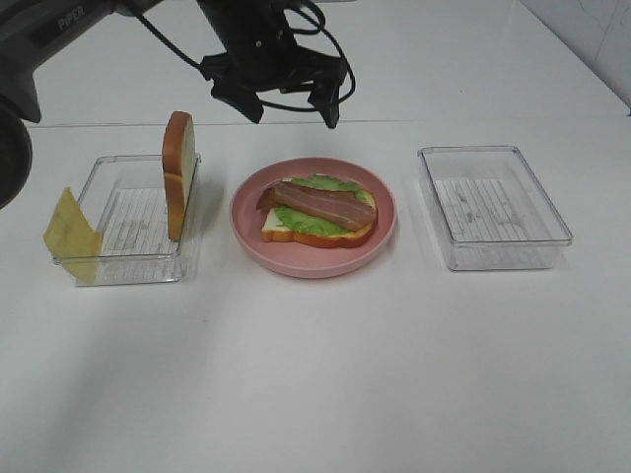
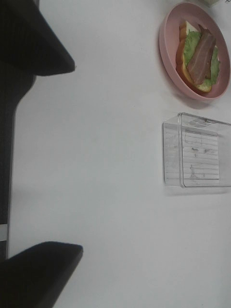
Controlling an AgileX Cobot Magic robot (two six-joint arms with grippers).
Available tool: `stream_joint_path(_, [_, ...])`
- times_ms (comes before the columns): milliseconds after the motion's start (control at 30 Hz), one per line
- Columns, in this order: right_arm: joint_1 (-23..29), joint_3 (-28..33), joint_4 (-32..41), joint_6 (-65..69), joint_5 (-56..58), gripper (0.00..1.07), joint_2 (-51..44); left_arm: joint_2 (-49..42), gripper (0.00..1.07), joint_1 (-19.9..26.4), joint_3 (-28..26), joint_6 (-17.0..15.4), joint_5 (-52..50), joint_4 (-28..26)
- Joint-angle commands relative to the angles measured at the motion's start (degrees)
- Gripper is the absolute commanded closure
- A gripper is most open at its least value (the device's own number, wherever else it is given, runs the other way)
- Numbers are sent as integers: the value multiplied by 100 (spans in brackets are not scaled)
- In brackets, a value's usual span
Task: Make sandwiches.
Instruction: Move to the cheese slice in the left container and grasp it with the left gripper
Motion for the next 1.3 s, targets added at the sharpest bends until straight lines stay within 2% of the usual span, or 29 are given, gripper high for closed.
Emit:
stream_joint_path(33, [-11,23,-6,-29,-46,18,-138,-138,11,-17,-315,-126,607,23])
stream_joint_path(400, [-11,23,-6,-29,-46,18,-138,-693,11,-29,-367,-126,607,74])
stream_joint_path(667, [-11,23,-6,-29,-46,18,-138,-1272,12,63,-286,-126,607,447])
stream_joint_path(700, [-11,23,-6,-29,-46,18,-138,-1541,12,138,57,-126,607,584])
stream_joint_path(733, [-11,23,-6,-29,-46,18,-138,-1541,12,138,57,-126,607,584])
stream_joint_path(800, [-11,23,-6,-29,-46,18,-138,-2074,12,258,997,-201,607,756])
stream_joint_path(833, [-11,23,-6,-29,-46,18,-138,-2074,12,258,997,-201,607,756])
stream_joint_path(900, [-11,23,0,-29,-46,18,-138,-2825,12,493,2366,-390,607,928])
stream_joint_path(933, [-11,23,0,-29,-46,18,-138,-2825,12,493,2366,-390,607,928])
stream_joint_path(967, [-11,23,11,-29,-46,18,-138,-3019,12,596,2693,-407,607,928])
stream_joint_path(1000, [-11,23,11,-29,-46,18,-138,-3019,12,596,2693,-407,607,928])
stream_joint_path(1033, [-11,23,11,-29,-46,18,-138,-3380,13,808,3237,-424,607,888])
stream_joint_path(1067, [-11,23,11,-29,-46,18,-138,-3541,13,922,3512,-424,607,871])
stream_joint_path(1100, [-11,23,11,-29,-46,18,-138,-3541,13,922,3512,-424,607,871])
stream_joint_path(1133, [-11,23,11,-29,-46,18,-138,-3799,13,1146,3953,-424,607,802])
stream_joint_path(1167, [-11,23,11,-29,-46,18,-138,-3799,13,1146,3953,-424,607,802])
stream_joint_path(1200, [-11,23,11,-29,-46,18,-138,-3994,13,1392,4366,-424,607,751])
stream_joint_path(1267, [-11,23,11,-29,-46,18,-138,-4062,13,1507,4538,-395,607,722])
stream_joint_path(1300, [-11,23,11,-29,-46,18,-138,-4114,13,1719,4807,-355,607,625])
